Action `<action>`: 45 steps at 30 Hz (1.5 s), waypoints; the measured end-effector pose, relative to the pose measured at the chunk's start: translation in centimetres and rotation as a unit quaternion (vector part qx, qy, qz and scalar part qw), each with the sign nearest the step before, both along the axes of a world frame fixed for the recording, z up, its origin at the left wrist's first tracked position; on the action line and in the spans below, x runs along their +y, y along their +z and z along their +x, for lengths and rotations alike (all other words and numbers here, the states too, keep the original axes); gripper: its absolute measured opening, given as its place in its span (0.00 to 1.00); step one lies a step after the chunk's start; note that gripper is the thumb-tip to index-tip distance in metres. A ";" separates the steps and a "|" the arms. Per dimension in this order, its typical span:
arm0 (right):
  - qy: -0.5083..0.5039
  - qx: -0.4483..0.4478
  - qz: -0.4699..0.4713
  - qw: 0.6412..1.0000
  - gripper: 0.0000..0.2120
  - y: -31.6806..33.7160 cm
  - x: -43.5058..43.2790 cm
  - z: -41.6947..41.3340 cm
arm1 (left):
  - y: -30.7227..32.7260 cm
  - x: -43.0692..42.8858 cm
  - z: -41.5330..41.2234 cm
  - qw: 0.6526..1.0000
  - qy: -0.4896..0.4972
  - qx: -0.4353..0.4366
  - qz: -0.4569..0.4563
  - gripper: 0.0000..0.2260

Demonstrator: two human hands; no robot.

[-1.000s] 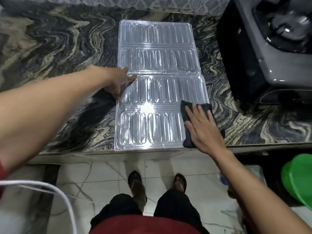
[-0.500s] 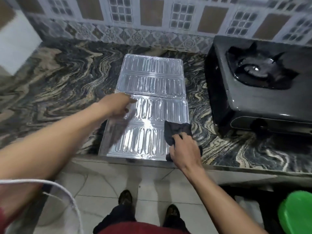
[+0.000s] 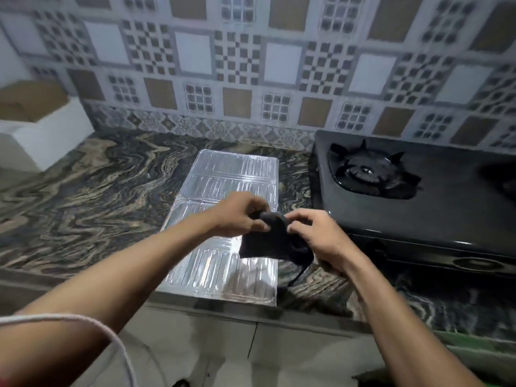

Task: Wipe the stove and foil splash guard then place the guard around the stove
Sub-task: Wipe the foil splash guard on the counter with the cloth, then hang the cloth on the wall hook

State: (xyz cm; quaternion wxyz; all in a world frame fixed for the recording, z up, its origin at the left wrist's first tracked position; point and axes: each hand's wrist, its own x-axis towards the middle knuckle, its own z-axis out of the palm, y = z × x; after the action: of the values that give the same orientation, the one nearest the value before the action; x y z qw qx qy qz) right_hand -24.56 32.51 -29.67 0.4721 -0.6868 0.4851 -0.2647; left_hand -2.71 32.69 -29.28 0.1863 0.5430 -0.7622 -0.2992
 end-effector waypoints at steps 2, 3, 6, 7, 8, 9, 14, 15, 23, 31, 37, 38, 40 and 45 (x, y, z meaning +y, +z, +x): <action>0.023 -0.042 -0.004 0.999 0.05 1.9 0.1 -1.2 | 2.4 -0.5 -0.9 0.999 0.023 0.043 -0.015 0.04; 0.038 -0.048 -0.001 0.998 0.07 2.7 0.3 -1.6 | 3.6 -0.8 -1.2 0.997 0.035 0.059 -0.025 0.05; 0.048 0.020 -0.092 0.994 0.11 4.3 -0.3 -2.1 | 7.1 -1.5 -1.9 0.992 0.068 0.101 -0.044 0.04; 0.034 0.036 -0.136 0.990 0.08 4.8 -0.8 -2.2 | 8.1 -1.8 -1.9 0.990 0.077 0.106 -0.045 0.05; 0.016 0.036 -0.163 0.986 0.07 5.3 -1.5 -2.2 | 9.1 -2.1 -1.8 0.990 0.084 0.104 -0.046 0.05; 0.000 0.022 -0.173 0.985 0.07 5.9 -2.3 -2.4 | 9.9 -2.4 -1.7 0.989 0.089 0.104 -0.048 0.06; -0.003 -0.037 -0.186 0.982 0.07 9.9 -7.0 -2.6 | 13.1 -4.7 -0.2 0.981 0.100 0.161 -0.034 0.07; 0.005 -0.039 -0.196 0.980 0.09 10.8 -7.9 -2.5 | 13.6 -5.3 0.0 0.979 0.100 0.172 -0.033 0.06; 0.085 0.018 -0.276 0.957 0.20 16.9 -15.5 -0.8 | 17.5 -13.0 2.3 0.969 0.098 0.218 -0.066 0.11; 0.070 0.065 -0.303 0.948 0.16 19.6 -23.6 1.9 | 19.9 -20.1 4.3 0.965 0.051 0.163 -0.199 0.14; 0.067 0.110 -0.322 0.938 0.25 20.9 -30.0 3.8 | 21.7 -27.2 5.9 0.961 0.041 0.099 -0.254 0.15; 0.058 0.119 -0.336 0.932 0.25 21.4 -31.4 4.2 | 22.3 -28.5 6.1 0.959 0.037 0.077 -0.271 0.15; 0.038 0.145 -0.375 0.915 0.25 22.5 -34.1 4.9 | 23.6 -30.9 6.5 0.944 0.033 -0.004 -0.330 0.17; -0.002 0.182 -0.437 0.881 0.25 24.7 -42.0 7.0 | 25.9 -37.8 7.4 0.879 0.024 -0.177 -0.442 0.22</action>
State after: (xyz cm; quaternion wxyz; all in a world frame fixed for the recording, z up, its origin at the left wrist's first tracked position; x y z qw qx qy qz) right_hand -17.58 -9.47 -5.01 0.0273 -0.8586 0.3987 -0.3210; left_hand 4.71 -5.08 -3.40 0.2759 0.4661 -0.8223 0.1745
